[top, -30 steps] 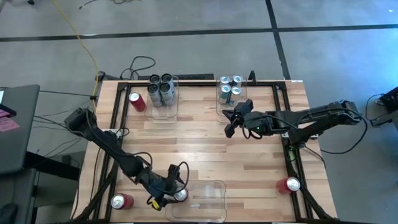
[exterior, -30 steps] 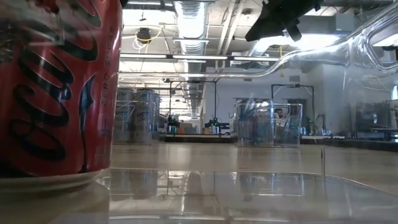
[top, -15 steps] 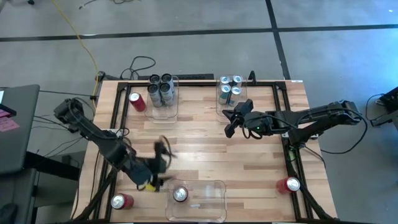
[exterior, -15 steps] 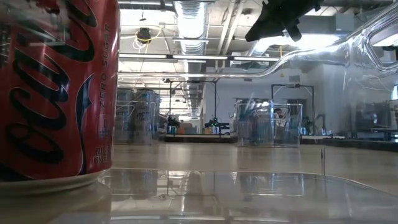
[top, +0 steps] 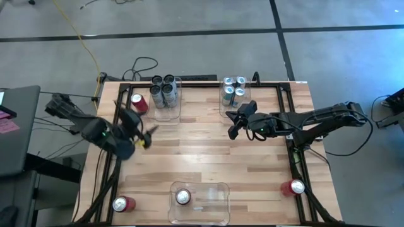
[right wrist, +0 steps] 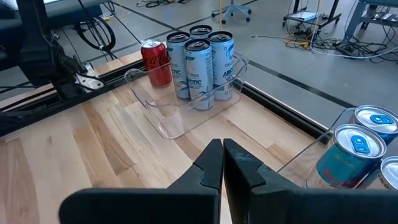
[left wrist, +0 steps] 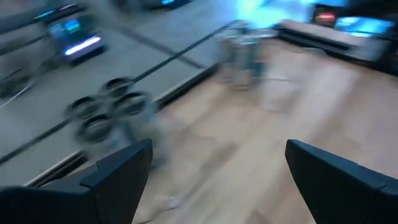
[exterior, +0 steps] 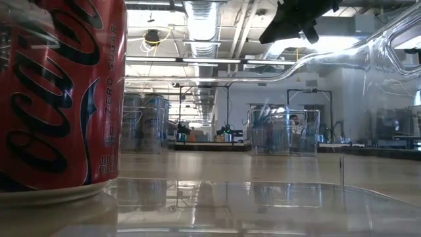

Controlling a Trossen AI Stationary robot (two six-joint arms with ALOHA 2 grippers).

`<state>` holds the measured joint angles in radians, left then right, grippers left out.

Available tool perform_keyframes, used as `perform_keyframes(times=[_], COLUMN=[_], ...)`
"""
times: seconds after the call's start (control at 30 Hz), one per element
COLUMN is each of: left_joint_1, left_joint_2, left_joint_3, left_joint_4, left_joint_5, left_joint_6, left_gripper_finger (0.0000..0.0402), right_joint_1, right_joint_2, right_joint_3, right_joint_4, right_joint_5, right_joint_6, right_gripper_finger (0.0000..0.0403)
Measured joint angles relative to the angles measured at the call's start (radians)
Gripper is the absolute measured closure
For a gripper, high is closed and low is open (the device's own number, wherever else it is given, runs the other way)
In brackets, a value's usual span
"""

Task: Sort soda cans
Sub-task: Put the top left red and black soda can into the bottom transparent bin

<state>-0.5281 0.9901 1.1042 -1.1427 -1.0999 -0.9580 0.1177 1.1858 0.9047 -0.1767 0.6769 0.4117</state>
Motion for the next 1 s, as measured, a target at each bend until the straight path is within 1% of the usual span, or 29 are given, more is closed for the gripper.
perform_keyframes(times=[0.17,0.27,0.33,0.5,0.67,0.73,0.8,1.0], left_joint_1=[0.157,0.259,0.326,0.481,0.627,0.680,0.729,0.868], left_joint_2=[-0.047,-0.056,-0.056,-0.056,-0.056,-0.056,-0.056,-0.056], left_joint_3=[0.000,0.000,0.000,0.000,0.000,-0.001,-0.005,-0.057], left_joint_4=[-0.188,-0.263,-0.291,-0.289,-0.281,-0.267,-0.226,-0.030], left_joint_5=[0.001,0.005,0.026,0.116,0.162,0.199,0.246,0.410], left_joint_6=[-0.149,-0.193,-0.202,-0.071,0.048,0.103,0.173,0.406], left_gripper_finger=[0.0038,0.0038,0.0038,0.0038,0.0038,0.0038,0.0038,0.0038], right_joint_1=[0.000,0.000,0.000,0.000,0.000,0.000,0.000,-0.002], right_joint_2=[0.000,0.000,0.000,0.000,0.000,0.000,0.000,0.000], right_joint_3=[0.000,0.000,0.000,0.000,0.000,0.000,0.000,0.000], right_joint_4=[0.002,0.003,0.002,0.003,0.008,0.008,0.008,0.008], right_joint_5=[0.000,0.000,0.000,0.000,0.000,0.000,0.000,0.000], right_joint_6=[-0.001,-0.001,-0.001,-0.001,-0.001,-0.001,-0.001,-0.002], right_gripper_finger=[0.0371,0.0371,0.0371,0.0371,0.0371,0.0371,0.0371,0.0371])
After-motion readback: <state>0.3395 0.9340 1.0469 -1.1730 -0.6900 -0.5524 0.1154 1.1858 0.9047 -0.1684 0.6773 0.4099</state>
